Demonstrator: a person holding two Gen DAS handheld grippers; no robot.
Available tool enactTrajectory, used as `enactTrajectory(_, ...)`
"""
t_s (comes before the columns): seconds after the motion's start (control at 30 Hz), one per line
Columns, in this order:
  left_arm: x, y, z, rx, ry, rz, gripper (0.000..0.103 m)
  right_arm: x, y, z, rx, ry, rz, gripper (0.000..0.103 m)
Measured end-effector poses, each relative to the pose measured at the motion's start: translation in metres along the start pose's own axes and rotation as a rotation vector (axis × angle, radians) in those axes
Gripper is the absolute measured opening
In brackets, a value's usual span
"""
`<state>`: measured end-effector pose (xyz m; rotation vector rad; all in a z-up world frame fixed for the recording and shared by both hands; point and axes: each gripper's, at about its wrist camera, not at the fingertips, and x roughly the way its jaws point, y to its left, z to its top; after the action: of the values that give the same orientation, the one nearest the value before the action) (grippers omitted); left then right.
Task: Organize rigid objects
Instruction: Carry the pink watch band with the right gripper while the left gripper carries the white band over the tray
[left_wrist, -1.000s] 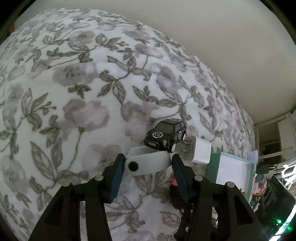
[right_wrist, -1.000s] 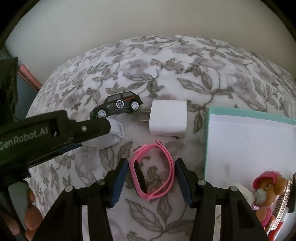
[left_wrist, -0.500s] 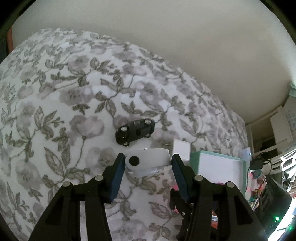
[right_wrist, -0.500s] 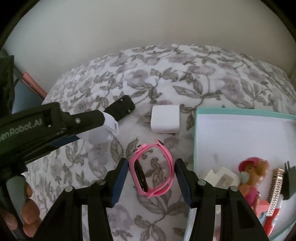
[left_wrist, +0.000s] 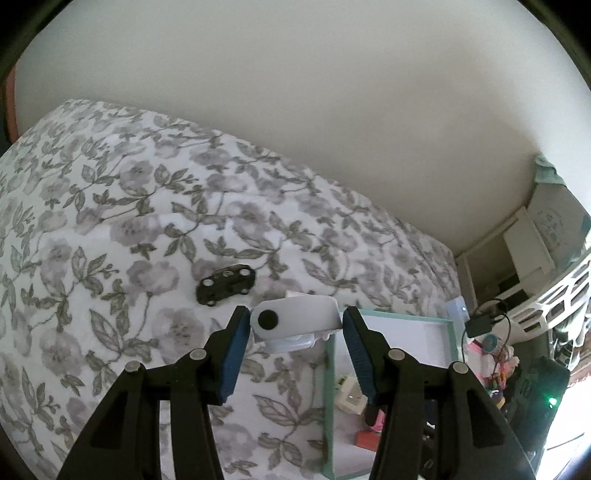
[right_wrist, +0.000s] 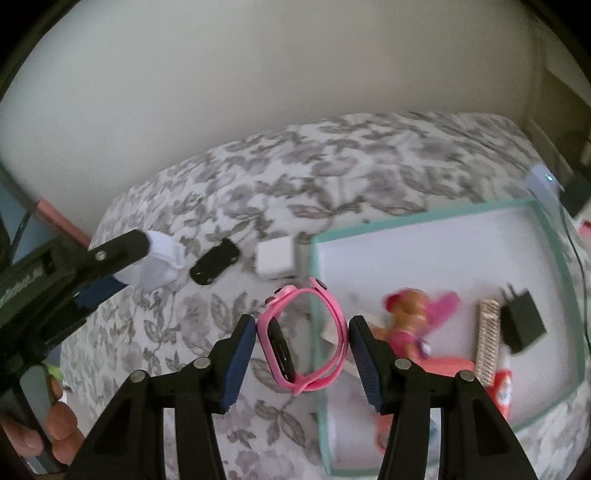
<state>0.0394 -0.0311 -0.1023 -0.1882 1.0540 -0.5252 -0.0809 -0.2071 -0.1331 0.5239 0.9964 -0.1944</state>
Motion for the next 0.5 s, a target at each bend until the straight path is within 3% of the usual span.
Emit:
enactTrajectory(0.27,0.001,-0.045,-0.015,0.085,0.02,-0.063,0.053,-0.022,-0.051,0.0,0.139,-0.011,-0.075,0.055)
enactTrajectory(0.5,0.024,-0.09,-0.042,0.182,0.117,-0.111,0.054,-0.02,-0.092,0.0,0.234,0.005,-0.163,0.055)
